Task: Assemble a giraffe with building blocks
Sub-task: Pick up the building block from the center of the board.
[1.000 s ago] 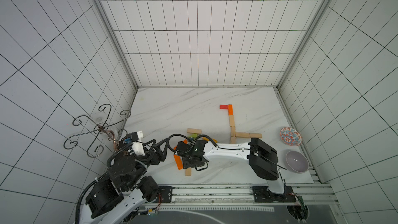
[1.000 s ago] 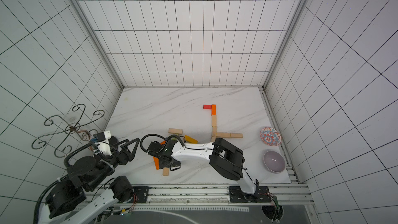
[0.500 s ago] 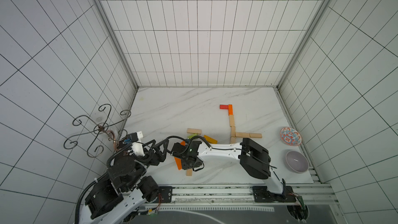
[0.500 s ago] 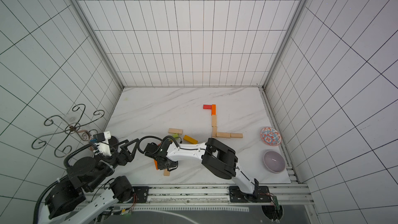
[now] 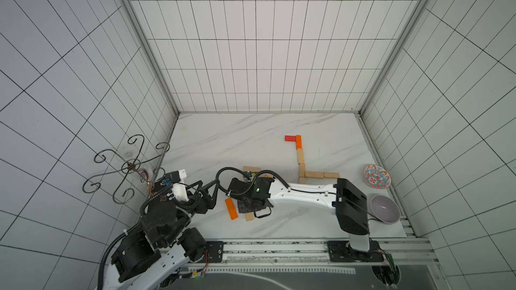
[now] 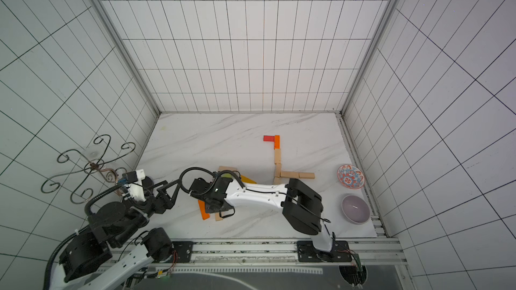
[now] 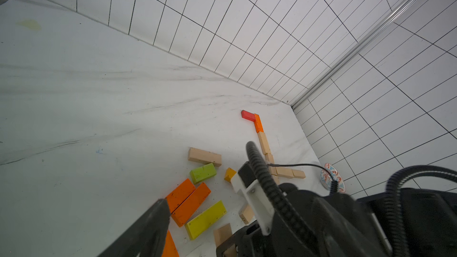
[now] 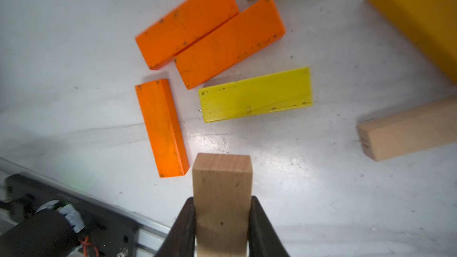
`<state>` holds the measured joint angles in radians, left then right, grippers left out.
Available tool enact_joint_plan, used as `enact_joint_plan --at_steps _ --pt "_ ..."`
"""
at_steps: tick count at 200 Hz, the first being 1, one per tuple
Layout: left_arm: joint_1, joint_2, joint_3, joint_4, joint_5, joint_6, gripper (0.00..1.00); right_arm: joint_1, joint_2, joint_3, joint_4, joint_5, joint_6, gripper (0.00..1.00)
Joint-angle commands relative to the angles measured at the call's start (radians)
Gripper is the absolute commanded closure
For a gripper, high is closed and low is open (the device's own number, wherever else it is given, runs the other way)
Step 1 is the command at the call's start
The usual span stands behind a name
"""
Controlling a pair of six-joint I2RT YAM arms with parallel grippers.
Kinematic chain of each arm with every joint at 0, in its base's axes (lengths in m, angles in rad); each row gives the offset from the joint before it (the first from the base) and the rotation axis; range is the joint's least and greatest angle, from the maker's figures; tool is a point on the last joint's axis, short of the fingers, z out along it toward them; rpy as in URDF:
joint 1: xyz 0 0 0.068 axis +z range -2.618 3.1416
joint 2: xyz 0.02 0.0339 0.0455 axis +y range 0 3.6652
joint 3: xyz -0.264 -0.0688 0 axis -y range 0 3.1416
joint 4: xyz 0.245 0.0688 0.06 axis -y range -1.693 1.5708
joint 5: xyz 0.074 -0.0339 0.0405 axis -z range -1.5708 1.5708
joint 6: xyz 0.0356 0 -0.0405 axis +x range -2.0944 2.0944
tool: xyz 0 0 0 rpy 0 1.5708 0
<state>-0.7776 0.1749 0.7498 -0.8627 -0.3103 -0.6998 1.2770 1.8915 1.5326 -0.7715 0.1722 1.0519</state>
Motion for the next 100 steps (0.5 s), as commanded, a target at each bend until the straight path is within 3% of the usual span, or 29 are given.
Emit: enact_joint_plan --at_steps 1,55,100 --pt "0.001 0.031 -0.016 0.045 0.023 -0.01 0.1 -0.057 -0.144 -0.141 -0.038 0.085 0.015 0.69" --pt "0.002 0.198 -0.106 0.254 0.163 -0.018 0.1 -0.313 -0.472 -0.514 0.015 0.111 -0.057 0.69" --pt "-0.001 0.443 -0.127 0.421 0.327 0.003 0.11 -0.52 -0.597 -0.681 0.023 0.085 -0.161 0.69"
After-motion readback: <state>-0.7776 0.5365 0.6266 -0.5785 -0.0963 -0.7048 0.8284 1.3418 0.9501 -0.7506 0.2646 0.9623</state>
